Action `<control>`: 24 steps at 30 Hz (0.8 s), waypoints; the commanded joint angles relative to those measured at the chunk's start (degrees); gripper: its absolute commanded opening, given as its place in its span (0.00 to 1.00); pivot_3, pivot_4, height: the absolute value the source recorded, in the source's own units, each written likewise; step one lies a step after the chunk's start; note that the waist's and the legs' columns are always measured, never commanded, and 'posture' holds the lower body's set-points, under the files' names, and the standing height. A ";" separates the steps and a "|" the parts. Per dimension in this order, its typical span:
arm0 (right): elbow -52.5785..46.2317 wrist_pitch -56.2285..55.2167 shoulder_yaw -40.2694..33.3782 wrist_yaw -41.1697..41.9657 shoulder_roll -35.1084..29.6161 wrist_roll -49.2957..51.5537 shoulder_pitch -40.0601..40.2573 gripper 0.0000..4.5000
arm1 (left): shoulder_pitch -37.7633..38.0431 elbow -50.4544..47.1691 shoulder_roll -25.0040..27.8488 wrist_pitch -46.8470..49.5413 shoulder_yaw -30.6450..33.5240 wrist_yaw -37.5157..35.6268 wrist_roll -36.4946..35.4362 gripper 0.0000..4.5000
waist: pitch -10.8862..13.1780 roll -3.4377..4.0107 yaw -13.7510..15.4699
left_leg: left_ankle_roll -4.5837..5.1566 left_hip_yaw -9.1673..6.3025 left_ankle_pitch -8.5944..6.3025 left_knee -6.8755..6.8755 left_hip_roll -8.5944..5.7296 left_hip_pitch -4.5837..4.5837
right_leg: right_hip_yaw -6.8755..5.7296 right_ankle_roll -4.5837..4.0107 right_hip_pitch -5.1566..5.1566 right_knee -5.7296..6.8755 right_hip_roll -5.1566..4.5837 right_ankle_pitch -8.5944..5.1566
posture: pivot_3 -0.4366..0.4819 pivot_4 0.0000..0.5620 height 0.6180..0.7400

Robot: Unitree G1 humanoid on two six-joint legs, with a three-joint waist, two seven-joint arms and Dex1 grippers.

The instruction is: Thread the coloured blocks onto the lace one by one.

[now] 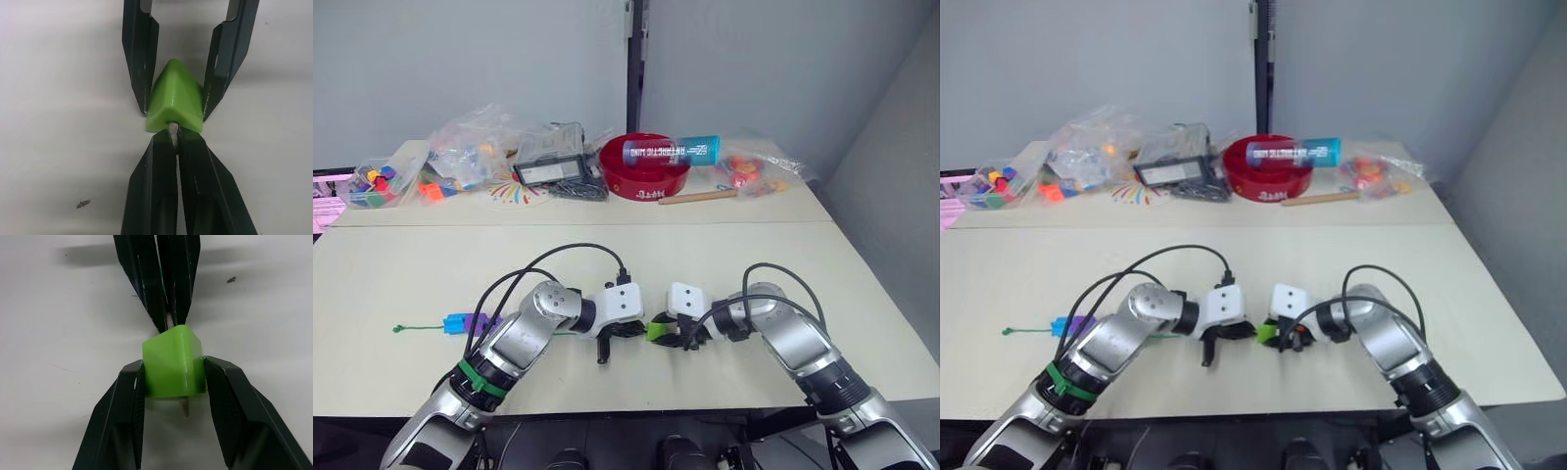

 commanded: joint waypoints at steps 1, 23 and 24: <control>-0.51 0.89 2.78 -0.42 0.57 -0.82 1.76 0.30 | -0.29 0.04 -2.57 -2.79 1.39 -0.07 -2.82 0.08 | 0.00 0.00 0.05 | 0.00 0.00 0.00 0.00 -0.01 0.06 | 0.01 0.01 0.06 -0.01 -0.01 0.00 | 0.48 0.27 0.92; -3.27 3.64 2.43 -1.76 0.39 -0.24 2.20 0.30 | 4.60 0.24 8.85 -8.77 9.75 -7.70 -8.40 0.72 | 0.00 0.01 -0.40 | 0.01 0.05 -0.01 -0.02 0.03 -0.02 | 0.06 -0.01 -0.16 0.03 0.05 -0.03 | 0.48 0.27 0.92; -3.28 3.65 2.47 -1.82 0.40 -0.24 2.17 0.30 | 4.60 0.61 8.56 -9.10 9.50 -7.39 -8.12 0.72 | 0.00 0.01 -0.40 | 0.01 0.05 -0.01 -0.03 0.03 -0.02 | 0.06 -0.01 -0.16 0.03 0.05 -0.03 | 0.48 0.27 0.92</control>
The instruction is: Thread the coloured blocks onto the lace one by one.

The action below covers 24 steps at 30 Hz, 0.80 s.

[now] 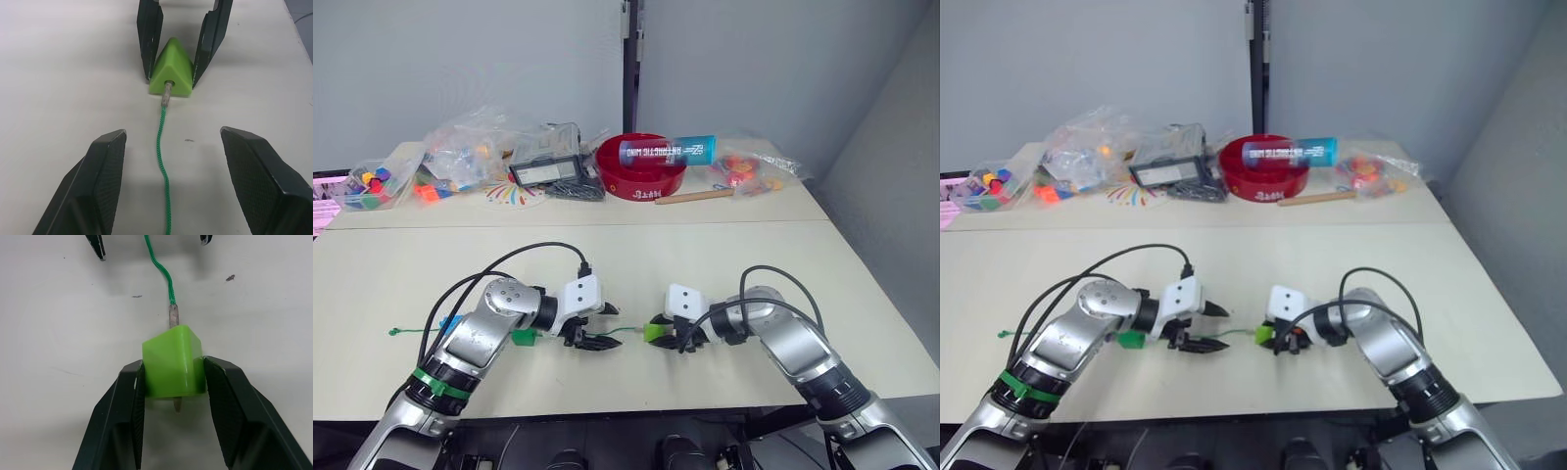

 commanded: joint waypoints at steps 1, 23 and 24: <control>-0.10 1.05 2.13 -0.05 0.11 -0.35 1.00 0.30 | -0.21 0.60 -0.82 -1.81 0.14 0.69 0.11 0.72 | 0.00 0.00 -0.01 | 0.00 0.00 0.00 0.00 0.00 0.00 | 0.00 0.00 0.00 0.00 0.00 0.00 | 0.48 0.27 0.92; -2.51 3.42 2.89 -0.98 -0.63 -0.55 1.41 0.30 | -0.49 4.43 -5.30 -5.53 -2.67 3.66 3.98 0.01 | 0.00 0.00 0.13 | 0.01 0.00 0.00 0.00 -0.01 -0.02 | 0.00 0.00 -0.01 0.00 0.00 0.00 | 0.48 0.27 0.92; -2.44 3.52 2.99 -1.04 -0.62 -0.61 1.32 0.30 | -0.61 4.01 -5.41 -5.23 -2.75 3.55 3.98 0.01 | 0.00 0.00 0.12 | 0.01 0.00 0.00 0.00 -0.01 -0.03 | 0.00 0.00 -0.01 0.00 0.00 0.00 | 0.48 0.27 0.92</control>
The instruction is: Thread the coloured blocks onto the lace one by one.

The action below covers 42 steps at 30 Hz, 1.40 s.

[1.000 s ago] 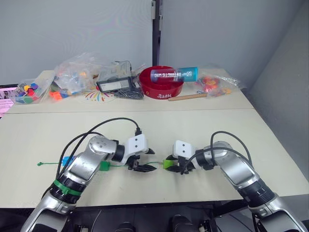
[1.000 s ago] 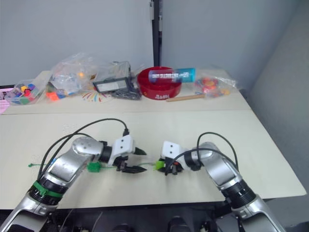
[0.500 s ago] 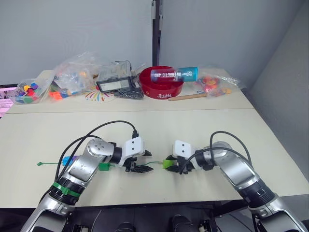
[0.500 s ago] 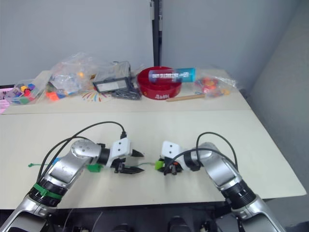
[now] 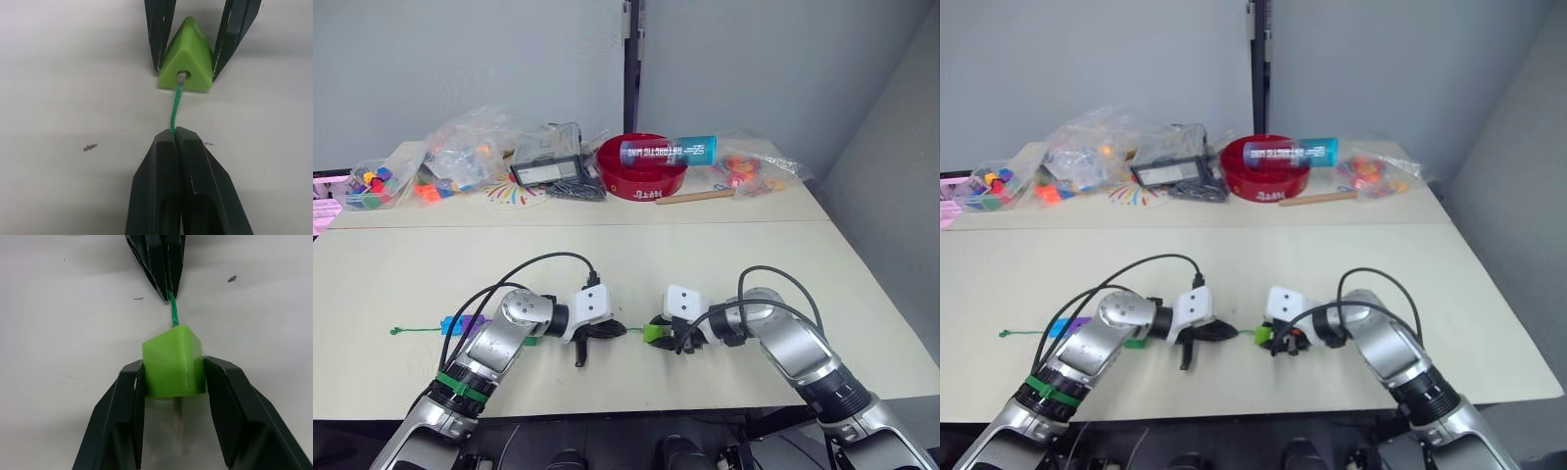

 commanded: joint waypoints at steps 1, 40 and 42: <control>-0.19 1.12 2.42 0.15 -0.35 -0.63 0.97 0.30 | -1.29 -3.18 -0.36 0.81 -0.39 -0.40 -0.37 0.01 | 0.00 0.00 -0.01 | 0.00 0.00 0.00 0.00 0.00 0.00 | 0.00 0.00 0.00 0.00 0.00 0.00 | 0.48 0.27 0.92; -8.60 2.36 -10.13 -0.84 -5.40 10.03 9.41 0.99 | -6.11 0.08 -4.96 1.11 -4.16 -0.82 -0.07 0.85 | 0.02 -0.01 0.91 | 0.00 -0.11 0.00 0.13 -0.06 -0.49 | -0.09 0.06 -0.22 -0.20 -0.08 0.02 | 0.48 0.27 0.92; -8.43 1.54 -10.68 -1.45 -5.41 10.36 10.21 0.99 | -6.76 1.62 -6.03 0.74 -4.63 -1.20 -0.01 0.85 | 0.03 -0.01 0.62 | 0.01 -0.11 0.00 0.13 -0.06 -0.47 | -0.07 0.06 -0.21 -0.20 -0.07 0.01 | 0.48 0.27 0.92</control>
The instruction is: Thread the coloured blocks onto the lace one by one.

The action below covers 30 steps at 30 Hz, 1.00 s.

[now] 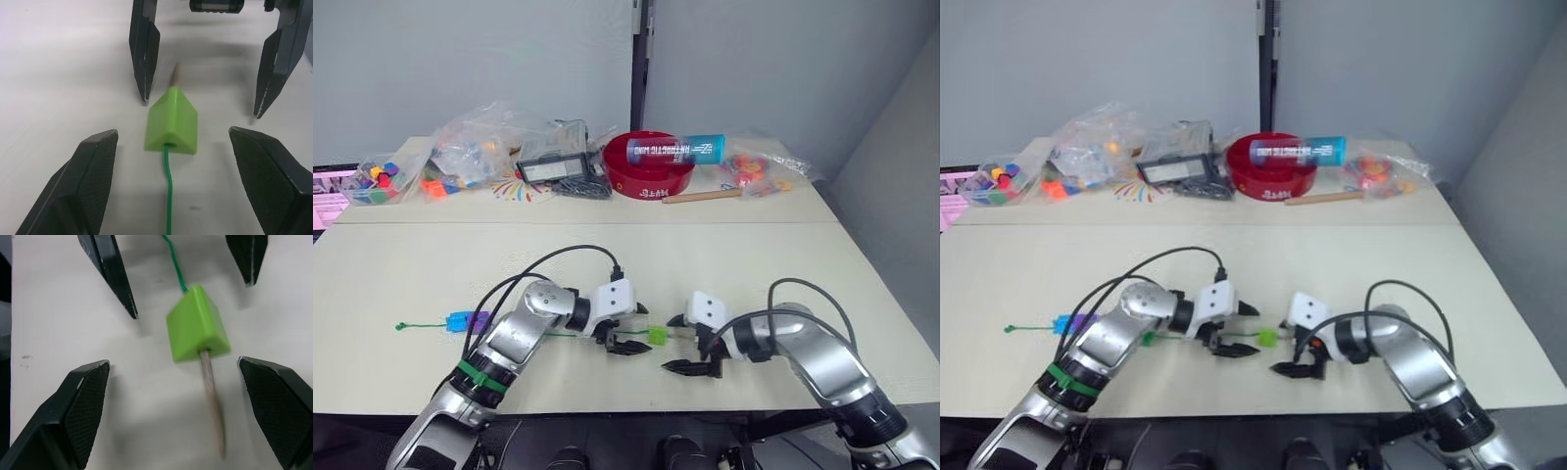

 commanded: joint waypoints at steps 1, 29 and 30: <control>-1.36 -2.18 -2.30 -1.44 -0.14 1.20 0.63 0.99 | -1.60 2.29 -1.41 -1.93 -1.48 -0.44 1.05 0.85 | 0.00 0.00 -0.32 | 0.00 0.01 0.00 0.00 0.00 0.00 | 0.01 0.00 -0.01 0.01 0.00 0.00 | 0.48 0.27 0.92; 2.23 -4.94 -0.56 -3.59 1.23 1.15 -1.08 0.43 | -0.59 7.78 -2.21 -5.25 -4.43 -2.80 4.29 0.29 | 0.00 0.00 -0.62 | 0.00 -0.02 0.00 0.01 -0.02 0.05 | 0.02 0.01 0.03 0.07 0.00 0.00 | 0.48 0.27 0.92; 2.36 -5.07 -0.49 -3.59 1.21 1.07 -1.19 0.36 | -0.62 7.83 -2.20 -5.28 -4.42 -2.80 4.31 0.29 | 0.00 0.00 -0.61 | 0.00 -0.02 0.00 0.01 -0.02 0.04 | 0.02 0.01 0.03 0.06 0.00 -0.01 | 0.48 0.27 0.92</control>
